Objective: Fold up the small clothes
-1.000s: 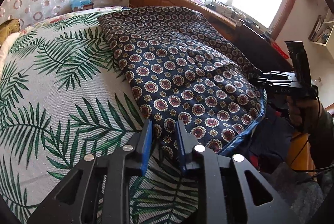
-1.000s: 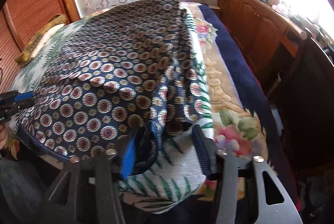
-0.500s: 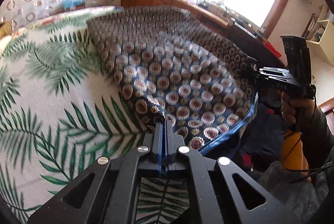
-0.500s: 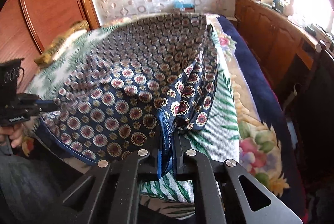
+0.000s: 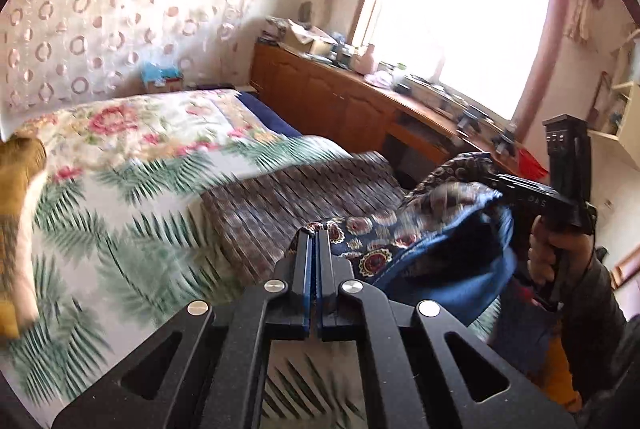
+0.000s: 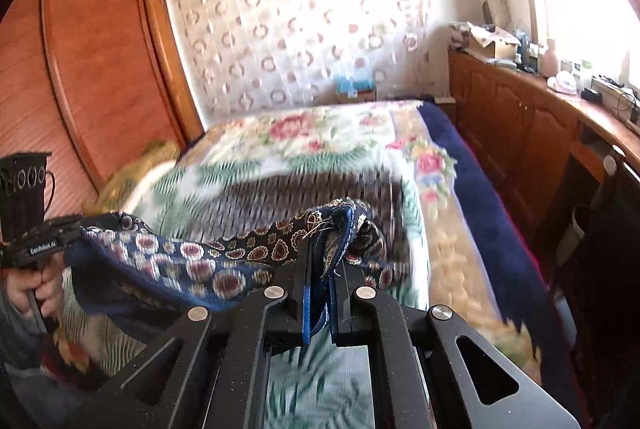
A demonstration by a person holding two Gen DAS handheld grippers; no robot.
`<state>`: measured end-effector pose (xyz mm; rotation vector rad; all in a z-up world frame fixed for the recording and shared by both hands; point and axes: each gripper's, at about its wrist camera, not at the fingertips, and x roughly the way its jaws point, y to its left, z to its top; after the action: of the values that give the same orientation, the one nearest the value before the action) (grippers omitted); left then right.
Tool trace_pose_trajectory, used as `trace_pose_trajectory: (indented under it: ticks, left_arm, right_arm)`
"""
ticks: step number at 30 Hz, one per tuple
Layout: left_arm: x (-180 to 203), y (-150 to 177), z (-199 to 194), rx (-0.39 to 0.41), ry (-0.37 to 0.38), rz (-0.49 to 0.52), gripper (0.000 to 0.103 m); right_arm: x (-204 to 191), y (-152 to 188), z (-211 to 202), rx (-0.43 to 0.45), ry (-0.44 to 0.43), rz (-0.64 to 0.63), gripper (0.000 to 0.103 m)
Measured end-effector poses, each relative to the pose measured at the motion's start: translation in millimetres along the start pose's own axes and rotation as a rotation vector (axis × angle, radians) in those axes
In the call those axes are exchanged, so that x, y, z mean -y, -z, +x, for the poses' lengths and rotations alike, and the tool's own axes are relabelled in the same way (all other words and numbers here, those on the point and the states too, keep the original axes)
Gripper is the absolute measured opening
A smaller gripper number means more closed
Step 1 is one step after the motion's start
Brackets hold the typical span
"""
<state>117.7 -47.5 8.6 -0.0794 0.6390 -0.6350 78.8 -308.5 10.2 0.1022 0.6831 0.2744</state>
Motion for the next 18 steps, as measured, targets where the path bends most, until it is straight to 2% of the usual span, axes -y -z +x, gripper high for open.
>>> trace_pose_trajectory:
  ticks: [4,9,11,14,15,18]
  left_arm:
    - [-31,-22,30,-0.011,-0.059,-0.023,0.002]
    - [-55,-32,62,-0.042,-0.086,-0.047,0.002]
    - [-62,-34,75,-0.057,-0.093,-0.055,0.002]
    - [-70,-35,91,-0.082,-0.106,-0.065,0.002]
    - [-71,-36,94,-0.089,-0.11,-0.065,0.002]
    - [-75,-37,107,-0.12,-0.127,-0.064,0.002]
  right_arm:
    - [7,-27,36,0.009,0.016,0.002,0.006]
    - [10,-35,80,-0.028,0.037,0.009,0.008]
    - [11,-37,87,-0.038,0.055,0.009,0.016]
    - [7,-47,86,-0.023,0.088,-0.001,0.038]
    - [6,-50,86,-0.018,0.099,-0.005,0.041]
    - [1,-48,75,0.018,0.093,-0.025,0.042]
